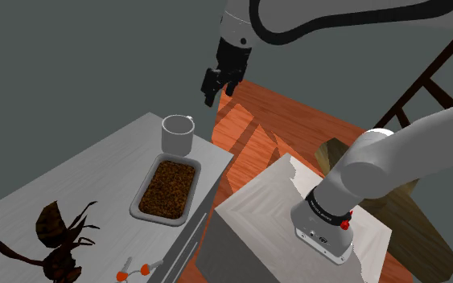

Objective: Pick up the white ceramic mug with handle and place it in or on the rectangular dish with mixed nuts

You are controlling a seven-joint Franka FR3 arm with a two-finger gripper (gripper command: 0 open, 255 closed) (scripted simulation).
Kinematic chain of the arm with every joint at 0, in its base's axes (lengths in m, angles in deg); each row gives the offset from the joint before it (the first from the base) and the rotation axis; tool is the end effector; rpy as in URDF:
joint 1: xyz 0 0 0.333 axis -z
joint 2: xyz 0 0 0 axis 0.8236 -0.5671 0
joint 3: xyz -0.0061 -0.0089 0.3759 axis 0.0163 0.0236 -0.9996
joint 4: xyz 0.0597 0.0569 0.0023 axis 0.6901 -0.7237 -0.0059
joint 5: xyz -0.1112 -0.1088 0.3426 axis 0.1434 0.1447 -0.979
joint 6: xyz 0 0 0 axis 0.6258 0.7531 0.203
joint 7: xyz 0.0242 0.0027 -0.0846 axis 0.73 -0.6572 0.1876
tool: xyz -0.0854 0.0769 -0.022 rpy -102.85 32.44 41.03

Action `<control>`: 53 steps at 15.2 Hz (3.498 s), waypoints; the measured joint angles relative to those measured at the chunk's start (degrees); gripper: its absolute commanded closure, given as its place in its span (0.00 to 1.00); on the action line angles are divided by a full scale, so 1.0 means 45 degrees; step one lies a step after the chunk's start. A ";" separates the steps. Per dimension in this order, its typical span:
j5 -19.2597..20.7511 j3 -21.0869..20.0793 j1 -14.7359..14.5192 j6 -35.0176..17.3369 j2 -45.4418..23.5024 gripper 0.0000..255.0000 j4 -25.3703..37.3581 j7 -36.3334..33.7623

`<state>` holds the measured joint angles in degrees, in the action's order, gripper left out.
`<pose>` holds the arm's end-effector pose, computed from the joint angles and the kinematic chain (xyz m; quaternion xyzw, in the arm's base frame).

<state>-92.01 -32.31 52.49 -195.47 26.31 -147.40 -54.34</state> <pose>0.3348 0.1779 0.5398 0.9960 0.0774 0.0449 0.0018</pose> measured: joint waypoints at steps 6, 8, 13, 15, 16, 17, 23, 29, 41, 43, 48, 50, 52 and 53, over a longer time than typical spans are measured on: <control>0.0625 -0.1455 0.0112 -0.1952 -0.2463 0.00 0.0629 -0.1698; 0.1094 -0.1873 0.0210 -0.2461 -0.3396 0.00 0.1040 -0.2331; 0.2737 -0.2742 0.0219 -0.3606 -0.5777 0.00 0.2017 -0.4256; 0.3158 -0.2774 0.0219 -0.3905 -0.6302 0.00 0.2158 -0.4583; 0.3285 -0.2779 0.0211 -0.4032 -0.6448 0.00 0.2149 -0.4688; 0.3381 -0.2777 0.0207 -0.4186 -0.6552 0.00 0.2079 -0.4765; 0.3948 -0.2716 0.0186 -0.4844 -0.7174 0.00 0.1915 -0.5151; 0.3972 -0.2712 0.0184 -0.4867 -0.7199 1.00 0.1915 -0.5167; 0.3734 -0.2738 0.0212 -0.4540 -0.6960 1.00 0.2054 -0.4976; 0.3493 -0.2759 0.0233 -0.4257 -0.6694 1.00 0.2130 -0.4796; 0.3040 -0.2768 0.0258 -0.3464 -0.6186 1.00 0.2520 -0.4438; 0.2893 -0.2755 0.0268 -0.3134 -0.6018 1.00 0.2717 -0.4308; 0.2727 -0.2742 0.0272 -0.2813 -0.5810 1.00 0.2871 -0.4177; 0.2676 -0.2734 0.0275 -0.2646 -0.5750 1.00 0.2989 -0.4128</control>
<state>-79.96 -44.62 53.73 -207.38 0.43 -133.95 -72.92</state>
